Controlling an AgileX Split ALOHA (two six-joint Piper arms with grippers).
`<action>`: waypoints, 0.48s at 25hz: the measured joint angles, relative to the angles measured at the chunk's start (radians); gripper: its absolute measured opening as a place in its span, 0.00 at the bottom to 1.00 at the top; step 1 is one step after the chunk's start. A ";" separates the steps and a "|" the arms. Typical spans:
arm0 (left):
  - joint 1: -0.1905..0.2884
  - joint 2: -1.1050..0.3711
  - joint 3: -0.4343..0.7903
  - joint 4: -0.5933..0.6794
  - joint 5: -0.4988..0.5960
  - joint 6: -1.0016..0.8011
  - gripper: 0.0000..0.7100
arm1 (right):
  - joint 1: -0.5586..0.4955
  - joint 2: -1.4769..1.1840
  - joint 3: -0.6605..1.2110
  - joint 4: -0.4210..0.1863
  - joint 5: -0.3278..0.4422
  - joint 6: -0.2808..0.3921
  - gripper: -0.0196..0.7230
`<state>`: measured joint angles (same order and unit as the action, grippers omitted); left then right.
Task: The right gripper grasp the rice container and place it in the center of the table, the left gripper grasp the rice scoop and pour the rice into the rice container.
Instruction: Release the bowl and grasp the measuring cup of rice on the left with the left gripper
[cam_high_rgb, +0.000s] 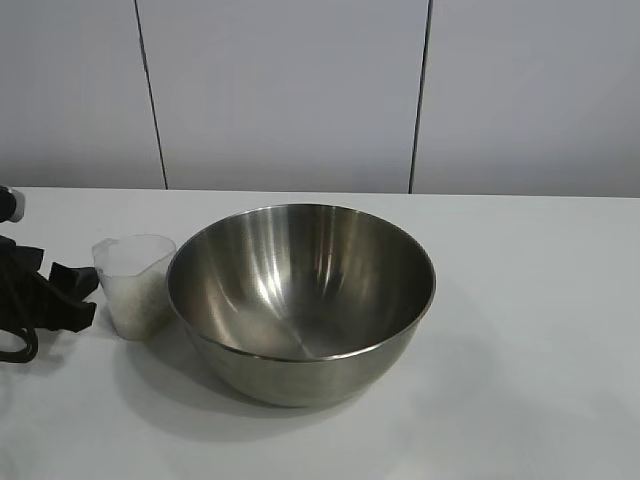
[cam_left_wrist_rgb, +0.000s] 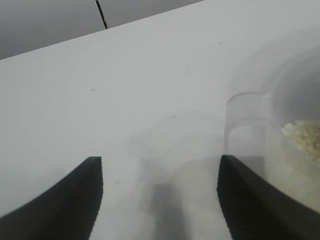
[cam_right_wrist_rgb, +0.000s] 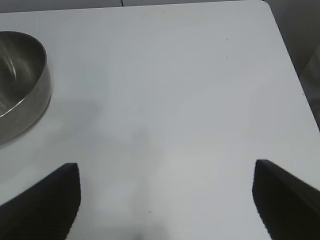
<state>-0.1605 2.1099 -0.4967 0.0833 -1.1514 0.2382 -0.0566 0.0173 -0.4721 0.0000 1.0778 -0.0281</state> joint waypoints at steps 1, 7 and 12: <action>0.000 0.000 -0.001 0.011 0.000 0.000 0.67 | 0.000 0.000 0.000 0.000 0.000 0.000 0.89; 0.000 0.000 0.000 0.076 0.000 0.000 0.67 | 0.000 0.000 0.000 0.000 0.000 0.000 0.89; 0.000 0.000 0.000 0.132 0.000 -0.042 0.67 | 0.000 0.000 0.000 0.000 0.000 0.000 0.89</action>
<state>-0.1605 2.1099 -0.4965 0.2157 -1.1514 0.1957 -0.0566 0.0173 -0.4721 0.0000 1.0778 -0.0281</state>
